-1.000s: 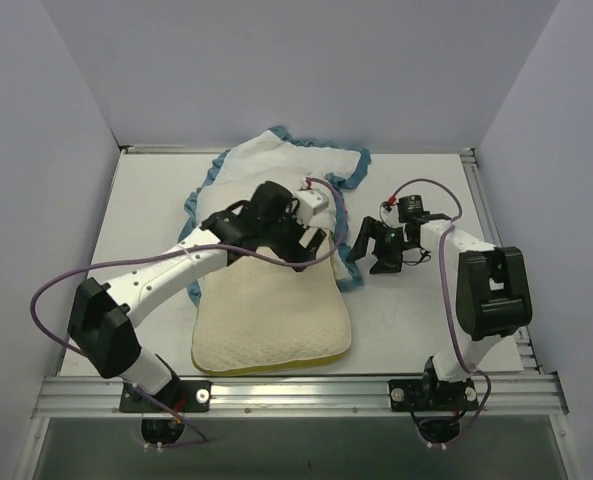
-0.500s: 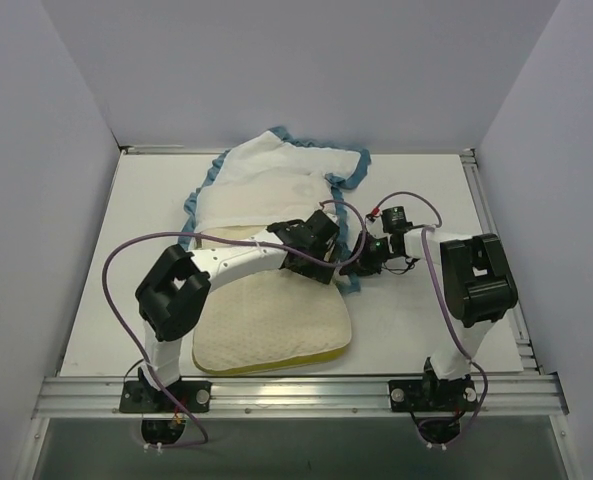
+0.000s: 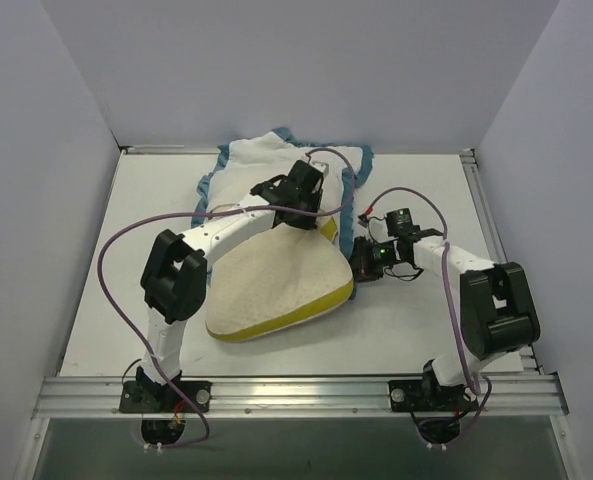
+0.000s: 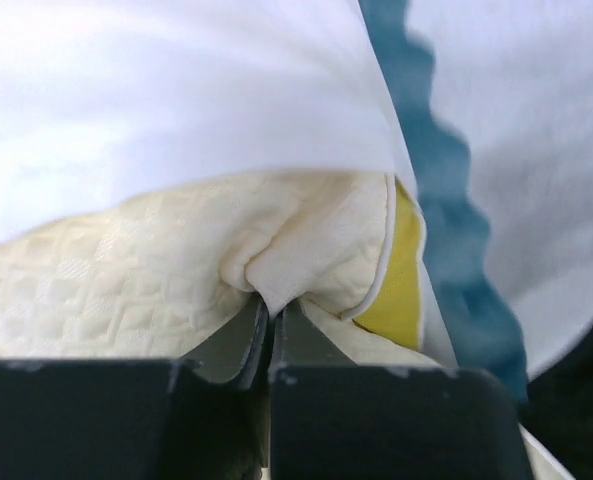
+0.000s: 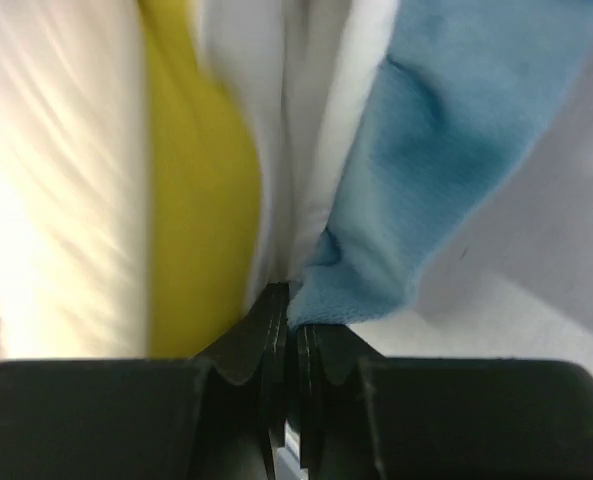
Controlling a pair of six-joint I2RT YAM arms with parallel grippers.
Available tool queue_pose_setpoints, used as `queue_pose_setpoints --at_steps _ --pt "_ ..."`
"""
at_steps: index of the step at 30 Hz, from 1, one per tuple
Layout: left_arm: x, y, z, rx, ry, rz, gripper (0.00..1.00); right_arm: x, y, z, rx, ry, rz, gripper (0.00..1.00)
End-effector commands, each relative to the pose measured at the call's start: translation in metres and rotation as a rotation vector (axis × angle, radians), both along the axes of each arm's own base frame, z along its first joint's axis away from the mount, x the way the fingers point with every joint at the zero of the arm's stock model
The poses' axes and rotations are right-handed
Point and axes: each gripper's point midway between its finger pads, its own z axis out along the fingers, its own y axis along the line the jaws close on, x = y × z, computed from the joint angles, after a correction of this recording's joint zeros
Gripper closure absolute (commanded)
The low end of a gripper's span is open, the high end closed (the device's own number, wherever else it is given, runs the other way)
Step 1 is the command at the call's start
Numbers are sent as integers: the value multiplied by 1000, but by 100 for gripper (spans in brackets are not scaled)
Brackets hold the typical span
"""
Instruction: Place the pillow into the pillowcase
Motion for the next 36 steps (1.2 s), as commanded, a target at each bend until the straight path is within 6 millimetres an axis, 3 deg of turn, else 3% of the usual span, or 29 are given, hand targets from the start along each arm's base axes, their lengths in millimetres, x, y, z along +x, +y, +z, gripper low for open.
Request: queue_pose_setpoints --at_steps 1,4,8,9,11,12,13,14,15,16,17,19,20,22,23,25,26,27,28,29,31,32,33,34,35,36 --pt "123 24 101 -56 -492 202 100 -105 -4 36 119 275 235 100" --pt "139 37 89 -9 -516 247 100 -118 -8 46 157 303 263 100" --pt "134 39 53 39 -483 225 100 -112 -14 46 174 337 227 100" --pt "124 38 34 59 -448 200 100 -109 -15 46 173 336 221 100" --pt "108 30 23 44 -409 136 100 -100 -16 50 176 331 205 100" --pt "89 27 -1 71 -363 88 100 -93 -20 52 179 320 184 100" --pt "77 22 -8 70 -340 48 100 -85 -22 58 183 309 172 100" --pt "63 16 -8 55 -327 0 100 -81 -25 61 178 302 168 89" --pt "42 12 -24 76 -292 -63 99 -74 -32 63 177 285 150 83" --pt "29 10 -30 78 -270 -99 91 -74 -37 66 163 304 142 72" --pt "21 9 -23 65 -266 -123 71 -66 -43 68 132 281 135 53" --pt "-4 2 -19 6 -185 -218 49 -58 -57 73 105 266 106 37" --pt "-10 -2 -1 -30 -186 -245 31 -45 -64 80 74 214 96 32" --pt "-22 -7 31 -131 -142 -322 24 -29 -77 84 2 140 69 28" --pt "-25 -4 60 -189 -154 -330 21 -21 -79 90 -21 93 65 23" --pt "-40 -3 98 -345 -104 -384 16 12 -87 105 -112 -82 35 20" --pt "-30 22 126 -403 -139 -337 14 17 -77 108 -151 -124 47 15" --pt "-28 33 140 -460 -127 -297 5 29 -73 115 -201 -203 62 12" --pt "-26 47 150 -497 -123 -279 3 45 -76 114 -295 -281 67 10" --pt "-14 78 160 -509 -142 -209 3 46 -57 115 -346 -335 141 8" --pt "-8 116 155 -490 -115 -131 3 69 -41 124 -411 -431 170 6" --pt "-7 133 153 -466 -119 -100 3 67 -15 128 -420 -475 237 2" --pt "2 172 138 -429 -112 -22 3 72 -3 131 -435 -508 271 2" --pt "1 190 130 -413 -92 15 2 85 17 139 -450 -558 300 2" --pt "1 211 124 -391 -89 62 3 93 24 139 -512 -590 301 2" --pt "2 241 111 -358 -84 109 3 87 52 140 -519 -622 355 0"
